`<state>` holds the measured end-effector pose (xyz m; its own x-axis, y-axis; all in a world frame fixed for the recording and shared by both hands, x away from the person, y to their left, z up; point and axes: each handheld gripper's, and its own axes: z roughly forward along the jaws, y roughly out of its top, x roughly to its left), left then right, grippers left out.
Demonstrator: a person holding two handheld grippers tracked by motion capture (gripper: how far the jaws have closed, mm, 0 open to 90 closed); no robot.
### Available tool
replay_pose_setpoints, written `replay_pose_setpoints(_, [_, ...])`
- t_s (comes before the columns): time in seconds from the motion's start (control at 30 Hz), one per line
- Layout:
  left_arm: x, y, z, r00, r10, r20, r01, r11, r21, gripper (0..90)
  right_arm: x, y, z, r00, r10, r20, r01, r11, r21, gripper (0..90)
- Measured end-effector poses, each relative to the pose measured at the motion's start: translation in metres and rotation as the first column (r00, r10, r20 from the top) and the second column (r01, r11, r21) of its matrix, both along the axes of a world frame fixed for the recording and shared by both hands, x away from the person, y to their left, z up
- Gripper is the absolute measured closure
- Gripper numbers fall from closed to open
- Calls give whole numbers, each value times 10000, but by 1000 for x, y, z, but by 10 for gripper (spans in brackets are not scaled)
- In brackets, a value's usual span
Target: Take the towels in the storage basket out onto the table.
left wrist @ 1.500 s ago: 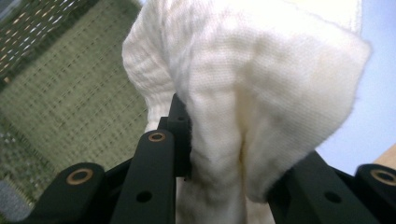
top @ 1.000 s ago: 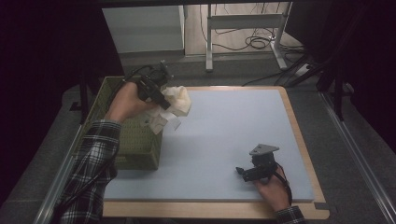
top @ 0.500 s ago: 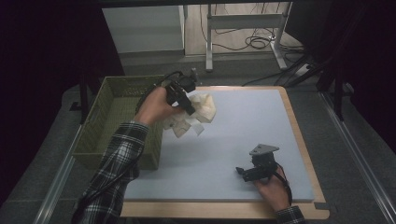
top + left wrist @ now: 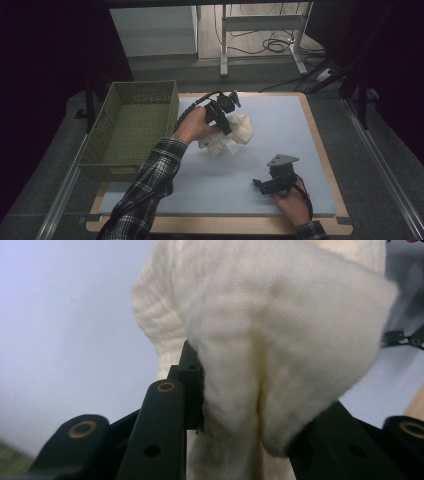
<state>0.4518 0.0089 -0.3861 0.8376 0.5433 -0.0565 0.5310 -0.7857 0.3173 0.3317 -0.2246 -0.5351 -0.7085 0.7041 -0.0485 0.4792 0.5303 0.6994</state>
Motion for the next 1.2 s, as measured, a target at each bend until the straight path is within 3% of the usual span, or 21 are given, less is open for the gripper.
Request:
replay_pose_setpoints(0.37, [3, -35, -48, 9989, -460, -8, 460, 9988, 139, 684, 0, 0, 0, 10000, -5, 27, 5, 10000, -11, 33])
replay_pose_setpoints(0.7, [9, -42, -88, 9991, -397, -126, 398, 9992, 94, 670, 0, 0, 0, 10000, -10, -8, 10, 10000, 8, 33])
replay_pose_setpoints(0.8, [9, -43, -98, 9992, -387, -132, 387, 9992, 15, 603, 0, 0, 0, 10000, -16, -10, 16, 10000, 9, 33])
replay_pose_setpoints(0.97, [5, -44, -94, 9982, -585, 130, 588, 9980, -249, 377, 0, 0, 0, 10000, -20, -15, 20, 10000, 12, 33])
replay_pose_setpoints(1.2, [-4, -34, -71, 9973, -572, 453, 595, 9968, -529, 342, 0, 0, 0, 10000, 6, -49, -6, 10000, 64, 36])
